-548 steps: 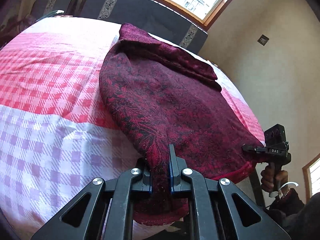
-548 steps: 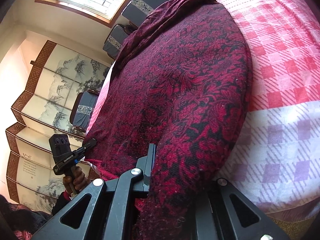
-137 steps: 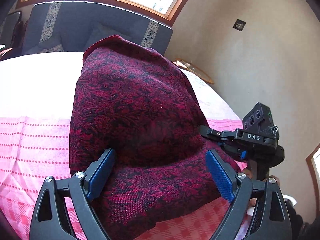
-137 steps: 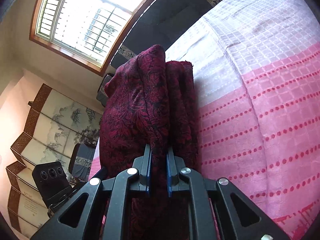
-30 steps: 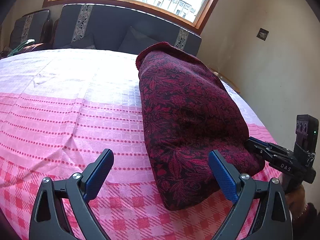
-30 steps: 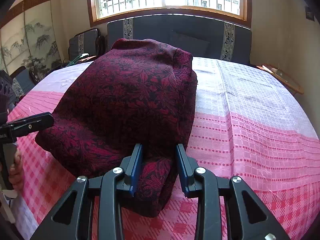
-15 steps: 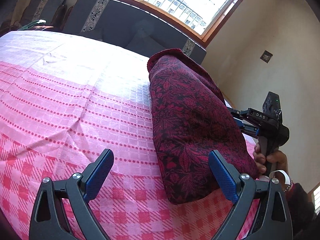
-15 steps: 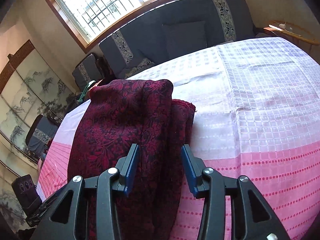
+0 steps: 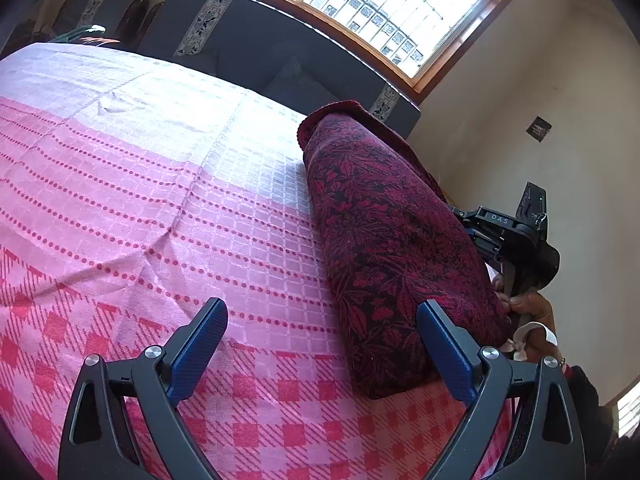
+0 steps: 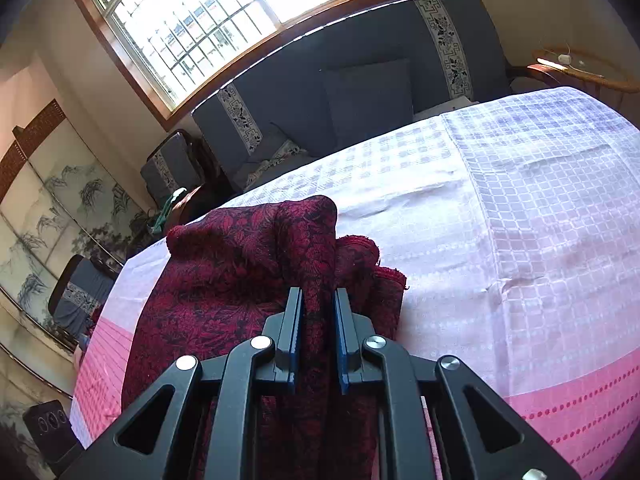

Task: Fold small clothes
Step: 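Push the folded bundle's side inward with the right gripper to square it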

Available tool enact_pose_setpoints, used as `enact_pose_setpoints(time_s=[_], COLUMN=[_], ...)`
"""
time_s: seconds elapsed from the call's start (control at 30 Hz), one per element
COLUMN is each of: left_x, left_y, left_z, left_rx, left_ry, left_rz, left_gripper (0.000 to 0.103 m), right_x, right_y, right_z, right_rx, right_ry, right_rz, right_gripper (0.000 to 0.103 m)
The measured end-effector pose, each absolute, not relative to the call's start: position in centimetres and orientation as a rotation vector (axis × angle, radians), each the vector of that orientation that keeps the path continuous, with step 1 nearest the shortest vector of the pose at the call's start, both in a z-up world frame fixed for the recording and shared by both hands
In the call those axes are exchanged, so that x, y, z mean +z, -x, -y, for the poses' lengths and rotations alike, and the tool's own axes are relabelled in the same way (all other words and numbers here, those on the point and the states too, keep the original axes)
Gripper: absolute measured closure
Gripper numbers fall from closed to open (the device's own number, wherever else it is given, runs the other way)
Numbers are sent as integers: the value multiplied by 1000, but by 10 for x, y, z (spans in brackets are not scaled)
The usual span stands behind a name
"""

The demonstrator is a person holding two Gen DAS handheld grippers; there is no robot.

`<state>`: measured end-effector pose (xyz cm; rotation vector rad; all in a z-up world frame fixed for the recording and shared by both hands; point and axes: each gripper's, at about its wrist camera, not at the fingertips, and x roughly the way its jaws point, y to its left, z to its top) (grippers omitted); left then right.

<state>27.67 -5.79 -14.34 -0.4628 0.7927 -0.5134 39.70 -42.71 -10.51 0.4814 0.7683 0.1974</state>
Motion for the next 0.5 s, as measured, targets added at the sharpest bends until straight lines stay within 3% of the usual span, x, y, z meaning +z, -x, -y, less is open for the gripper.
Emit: enact_pose_setpoints(time_s=[0.2, 0.27, 0.5], left_x=[-146, -146, -146], left_y=[-279, -281, -279], left_z=[53, 50, 52], left_rx=[-512, -503, -501], left_ry=[462, 466, 461], left_rz=[-794, -794, -788], left_gripper=[8, 8, 8], right_x=[-117, -110, -66], right_y=[-388, -384, -312], right_z=[434, 437, 424], right_rx=[219, 225, 220], right_ry=[-551, -565, -409], right_rz=[-766, -760, -693], right_gripper=[88, 81, 81])
